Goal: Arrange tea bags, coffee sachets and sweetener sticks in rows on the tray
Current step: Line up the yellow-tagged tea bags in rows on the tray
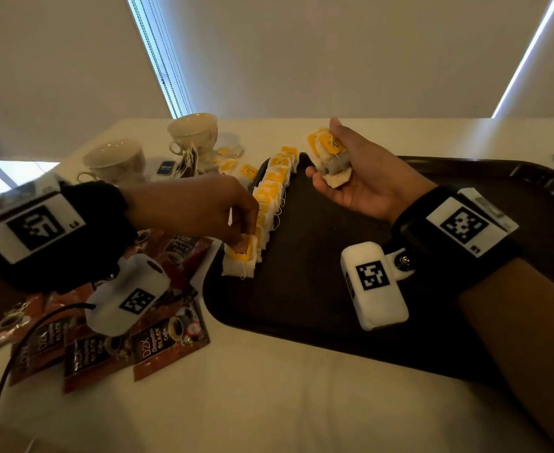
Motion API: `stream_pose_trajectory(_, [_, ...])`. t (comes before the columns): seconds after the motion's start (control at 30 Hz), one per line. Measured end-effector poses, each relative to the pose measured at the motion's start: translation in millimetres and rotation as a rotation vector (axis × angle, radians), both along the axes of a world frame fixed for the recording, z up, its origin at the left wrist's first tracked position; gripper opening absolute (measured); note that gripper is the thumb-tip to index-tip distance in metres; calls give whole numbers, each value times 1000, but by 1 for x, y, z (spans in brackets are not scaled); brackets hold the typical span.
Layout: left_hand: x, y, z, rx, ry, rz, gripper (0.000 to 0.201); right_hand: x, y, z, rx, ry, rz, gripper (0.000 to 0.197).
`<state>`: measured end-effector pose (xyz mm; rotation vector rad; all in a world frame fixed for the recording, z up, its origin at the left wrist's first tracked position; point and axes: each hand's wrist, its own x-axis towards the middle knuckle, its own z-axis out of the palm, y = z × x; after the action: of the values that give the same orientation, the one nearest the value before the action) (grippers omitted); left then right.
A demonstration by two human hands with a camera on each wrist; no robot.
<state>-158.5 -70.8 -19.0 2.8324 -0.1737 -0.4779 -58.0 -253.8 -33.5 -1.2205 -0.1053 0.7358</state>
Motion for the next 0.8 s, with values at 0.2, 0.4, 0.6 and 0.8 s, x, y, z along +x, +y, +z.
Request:
stream_pose_trajectory(0.2, [-1,-1,-7,156,-163,-100,26,0,-1,0,5,1,-1,36])
stream_pose_trajectory(0.4, [-17,-4,-5,299,-224,-287,30,1,-1,0,1,-22,-7,36])
stream_pose_trajectory(0.6, [-24,-6,-14,285,-145,-241,33,0,0,0,-5,-22,4,37])
stream_pose_trajectory(0.8, [-23,-3,-12,308,-115,-269,34,0,-2,0,-3,-15,7,36])
